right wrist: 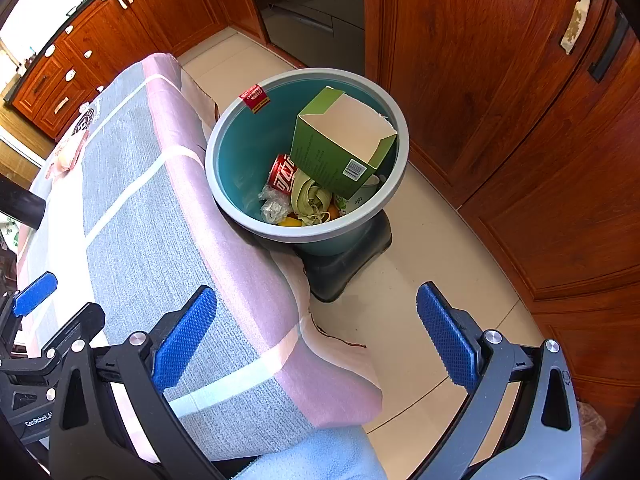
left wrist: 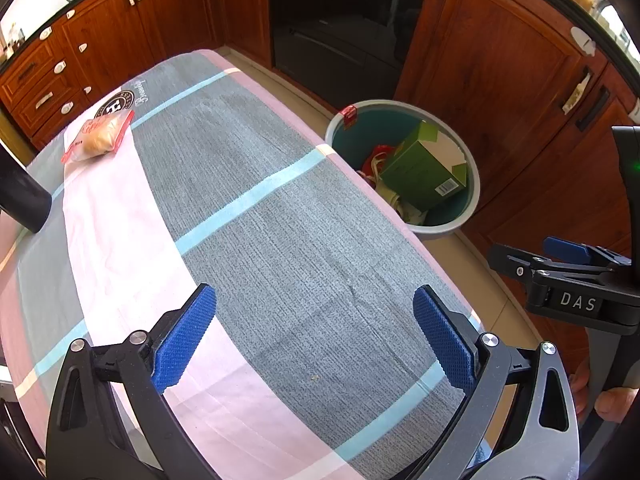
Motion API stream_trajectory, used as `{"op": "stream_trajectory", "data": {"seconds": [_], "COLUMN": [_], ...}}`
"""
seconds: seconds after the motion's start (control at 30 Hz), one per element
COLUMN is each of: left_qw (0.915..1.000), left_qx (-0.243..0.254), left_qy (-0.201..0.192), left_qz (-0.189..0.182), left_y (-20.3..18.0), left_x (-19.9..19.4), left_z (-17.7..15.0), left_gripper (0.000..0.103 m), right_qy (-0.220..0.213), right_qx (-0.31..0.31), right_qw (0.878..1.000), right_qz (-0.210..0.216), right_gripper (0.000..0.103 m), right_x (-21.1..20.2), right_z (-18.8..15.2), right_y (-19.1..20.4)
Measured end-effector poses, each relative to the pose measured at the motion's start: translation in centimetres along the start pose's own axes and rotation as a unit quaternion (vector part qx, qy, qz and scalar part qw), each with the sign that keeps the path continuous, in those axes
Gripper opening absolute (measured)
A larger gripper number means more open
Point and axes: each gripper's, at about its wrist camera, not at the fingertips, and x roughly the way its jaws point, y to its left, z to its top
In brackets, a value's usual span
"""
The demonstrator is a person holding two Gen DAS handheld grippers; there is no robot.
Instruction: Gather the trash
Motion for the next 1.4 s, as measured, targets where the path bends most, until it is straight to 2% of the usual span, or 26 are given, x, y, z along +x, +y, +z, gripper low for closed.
{"op": "stream_trajectory", "data": {"seconds": [1.4], "left_qw": [0.9997], "left_qx": [-0.018], "left_qy": [0.014], "left_qz": [0.01], "left_y": [0.7], "left_x": [-0.6], "left_z": [-0.9], "left_gripper": [0.099], "right_qy": [-0.01], "right_qx": [-0.003], "right_qw": [1.0], "right_qz": [0.001], "right_gripper": [0.096], "right_x": [-1.4], "right_z": [-0.1], "right_y": [0.2]}}
